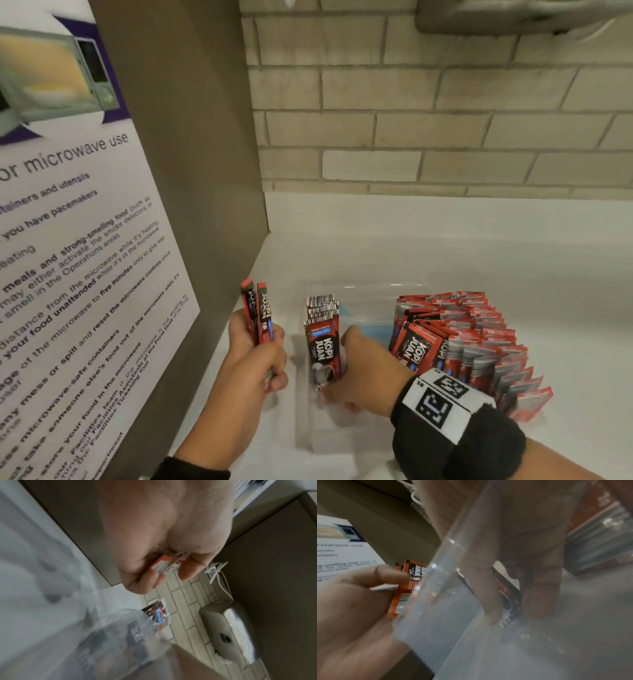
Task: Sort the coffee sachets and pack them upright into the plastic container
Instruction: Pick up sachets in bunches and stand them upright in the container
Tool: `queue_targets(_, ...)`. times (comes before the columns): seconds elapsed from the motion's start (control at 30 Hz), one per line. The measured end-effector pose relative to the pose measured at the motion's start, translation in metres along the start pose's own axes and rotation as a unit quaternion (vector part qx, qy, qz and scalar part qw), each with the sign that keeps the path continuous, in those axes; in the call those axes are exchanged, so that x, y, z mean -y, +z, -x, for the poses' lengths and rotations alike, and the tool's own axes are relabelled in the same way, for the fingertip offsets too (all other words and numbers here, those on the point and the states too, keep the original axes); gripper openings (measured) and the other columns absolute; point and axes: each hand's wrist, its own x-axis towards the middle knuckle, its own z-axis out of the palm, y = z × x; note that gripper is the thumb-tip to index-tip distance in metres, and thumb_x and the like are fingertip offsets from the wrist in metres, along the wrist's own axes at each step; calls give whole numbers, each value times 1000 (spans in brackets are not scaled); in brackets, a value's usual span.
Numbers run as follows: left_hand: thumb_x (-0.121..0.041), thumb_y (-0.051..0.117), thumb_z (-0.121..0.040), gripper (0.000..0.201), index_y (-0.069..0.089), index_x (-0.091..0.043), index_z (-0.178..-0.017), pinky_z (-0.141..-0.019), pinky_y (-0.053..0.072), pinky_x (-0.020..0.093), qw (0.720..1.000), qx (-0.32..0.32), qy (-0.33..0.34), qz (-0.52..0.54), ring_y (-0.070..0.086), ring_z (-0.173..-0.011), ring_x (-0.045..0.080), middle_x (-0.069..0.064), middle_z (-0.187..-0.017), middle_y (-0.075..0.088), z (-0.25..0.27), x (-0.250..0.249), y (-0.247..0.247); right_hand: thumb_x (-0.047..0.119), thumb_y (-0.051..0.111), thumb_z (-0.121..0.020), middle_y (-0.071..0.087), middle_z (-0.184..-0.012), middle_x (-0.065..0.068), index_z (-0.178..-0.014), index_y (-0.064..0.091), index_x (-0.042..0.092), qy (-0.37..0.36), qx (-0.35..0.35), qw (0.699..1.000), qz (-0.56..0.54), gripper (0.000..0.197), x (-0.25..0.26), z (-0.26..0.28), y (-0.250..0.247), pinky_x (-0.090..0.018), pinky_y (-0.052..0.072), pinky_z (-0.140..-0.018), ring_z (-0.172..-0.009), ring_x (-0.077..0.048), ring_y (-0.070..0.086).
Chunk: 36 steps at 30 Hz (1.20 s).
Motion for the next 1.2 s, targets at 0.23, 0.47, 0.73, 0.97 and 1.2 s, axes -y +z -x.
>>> queue_targets(0.23, 8, 40, -90, 23, 58, -5, -98, -51, 57, 36, 997, 36, 28, 64, 65, -58, 21, 7, -73, 66, 26, -31, 8, 36, 65, -83, 57, -86, 5, -113, 41, 20, -117, -110, 986, 33, 41, 22, 49, -58, -16, 33, -51, -65, -3, 50)
queue_targets(0.47, -9, 66, -77, 28, 65, -17, -104, -50, 55, 32, 993, 115, 27, 23, 68, -66, 25, 14, -86, 71, 50, -43, 25, 19, 72, -79, 61, -85, -3, -96, 63, 14, -207, -89, 940, -257, 20, 40, 72, -54, -23, 43, -59, -64, -10, 54)
queue_targets(0.73, -34, 51, -80, 35, 60, -8, -101, -40, 43, 23, 996, 44, 16, 72, 59, -54, 16, 9, -76, 66, 52, -47, 19, -15, 65, -75, 70, -95, -7, -80, 61, 3, -375, -100, 846, -365, 19, 51, 84, -72, -24, 54, -62, -75, -18, 70)
queue_targets(0.97, -22, 75, -74, 30, 51, -13, -88, -36, 28, 16, 982, 73, 31, 169, 39, -44, 8, 1, -61, 50, 54, -57, 36, -11, 51, -79, 49, -128, -2, -105, 68, 8, -499, -277, 820, 34, 36, 37, 75, -59, -11, 41, -95, -110, -1, 53)
queue_targets(1.2, -18, 79, -64, 30, 68, -29, -90, -42, 28, 18, 989, -4, 131, -72, 31, -43, 7, -10, -52, 46, 46, -64, 26, 9, 54, -83, 40, -117, 8, -109, 66, 20, -439, -346, 829, 32, 30, 34, 76, -59, -8, 42, -82, -90, 1, 49)
